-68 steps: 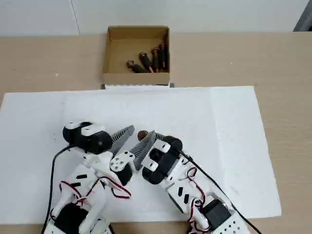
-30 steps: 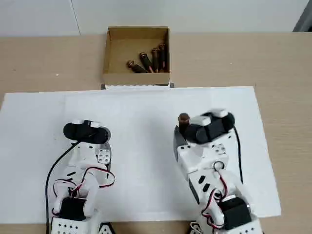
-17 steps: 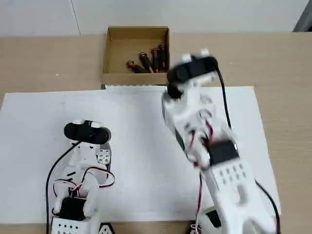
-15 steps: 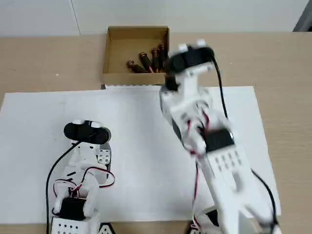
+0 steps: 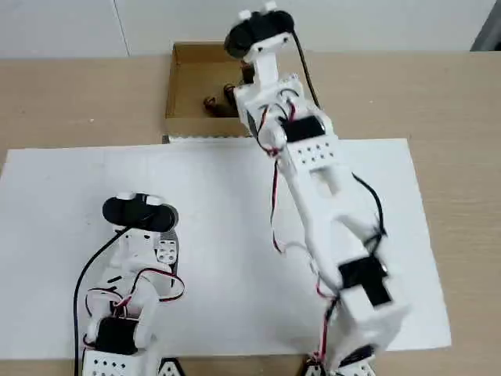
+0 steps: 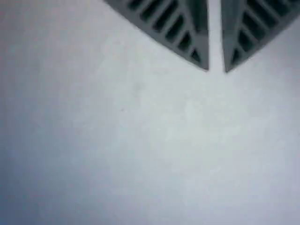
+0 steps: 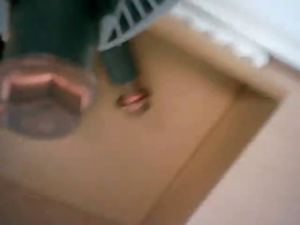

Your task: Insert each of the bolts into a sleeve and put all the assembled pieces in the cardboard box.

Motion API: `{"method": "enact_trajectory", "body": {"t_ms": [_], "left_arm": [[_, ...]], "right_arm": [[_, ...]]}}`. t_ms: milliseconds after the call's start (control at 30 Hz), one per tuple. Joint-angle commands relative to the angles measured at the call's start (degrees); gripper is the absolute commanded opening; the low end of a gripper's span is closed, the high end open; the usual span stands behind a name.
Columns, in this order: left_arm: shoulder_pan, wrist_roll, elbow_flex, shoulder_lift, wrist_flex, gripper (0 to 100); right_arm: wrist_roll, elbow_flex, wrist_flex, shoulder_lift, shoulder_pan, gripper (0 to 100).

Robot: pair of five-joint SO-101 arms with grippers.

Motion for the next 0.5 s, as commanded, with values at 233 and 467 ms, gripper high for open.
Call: {"method": "enact_trajectory", "body": {"t_ms": [233,467], "left_arm": [[-0.09,-0.26,-0.31,-0.7,-0.09,1],[-0.09,-0.26,-0.31,-0.7,-0.09,1]], "right_arm": [[13.54,-25.76,-1.89,20.0,0.04,0.7],[17.41,-33.23,-1.36,29.05,-0.04,8.0]]}}
